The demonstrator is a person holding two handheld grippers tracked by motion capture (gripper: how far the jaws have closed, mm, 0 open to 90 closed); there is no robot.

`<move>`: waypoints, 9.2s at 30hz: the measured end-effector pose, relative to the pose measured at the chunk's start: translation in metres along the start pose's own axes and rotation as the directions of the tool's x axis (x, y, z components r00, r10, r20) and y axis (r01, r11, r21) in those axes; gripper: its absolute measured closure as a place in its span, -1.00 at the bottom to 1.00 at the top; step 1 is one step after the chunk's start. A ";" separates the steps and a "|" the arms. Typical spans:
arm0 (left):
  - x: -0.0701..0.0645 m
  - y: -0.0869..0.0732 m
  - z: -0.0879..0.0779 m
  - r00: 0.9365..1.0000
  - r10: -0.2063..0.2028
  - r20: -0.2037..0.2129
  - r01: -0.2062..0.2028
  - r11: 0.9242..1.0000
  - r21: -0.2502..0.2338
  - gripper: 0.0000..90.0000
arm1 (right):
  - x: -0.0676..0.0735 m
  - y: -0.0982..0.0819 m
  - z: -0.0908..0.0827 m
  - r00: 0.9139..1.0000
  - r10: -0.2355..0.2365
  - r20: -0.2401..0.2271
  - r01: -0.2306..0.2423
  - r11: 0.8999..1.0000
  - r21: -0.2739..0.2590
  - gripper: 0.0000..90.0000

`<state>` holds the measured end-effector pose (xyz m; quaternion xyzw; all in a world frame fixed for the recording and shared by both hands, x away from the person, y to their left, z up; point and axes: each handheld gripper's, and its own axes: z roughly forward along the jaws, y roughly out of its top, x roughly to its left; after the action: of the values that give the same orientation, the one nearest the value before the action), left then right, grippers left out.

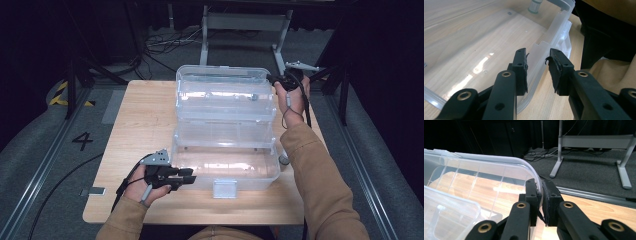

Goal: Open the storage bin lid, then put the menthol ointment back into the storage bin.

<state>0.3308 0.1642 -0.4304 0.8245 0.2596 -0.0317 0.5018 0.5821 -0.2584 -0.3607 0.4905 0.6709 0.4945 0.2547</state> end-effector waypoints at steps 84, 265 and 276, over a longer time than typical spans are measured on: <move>0.010 0.028 -0.050 0.988 0.007 -0.157 -0.018 0.998 -0.065 0.20 | -0.028 -0.039 -0.087 0.996 -0.059 -0.070 0.056 0.998 -0.037 0.16; 0.048 0.016 -0.082 0.901 -0.117 -0.418 0.202 0.966 0.163 -0.26 | 0.039 -0.050 -0.147 0.887 -0.297 -0.353 0.459 0.641 0.615 0.12; 0.048 0.015 -0.082 0.900 -0.124 -0.418 0.208 0.964 0.163 -0.26 | 0.048 -0.036 -0.155 0.857 -0.331 -0.395 0.514 0.602 0.611 0.12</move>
<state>0.3624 0.2470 -0.3924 0.8350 0.4227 0.0701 0.3454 0.4204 -0.2796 -0.3277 0.3113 0.9291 0.1842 0.0772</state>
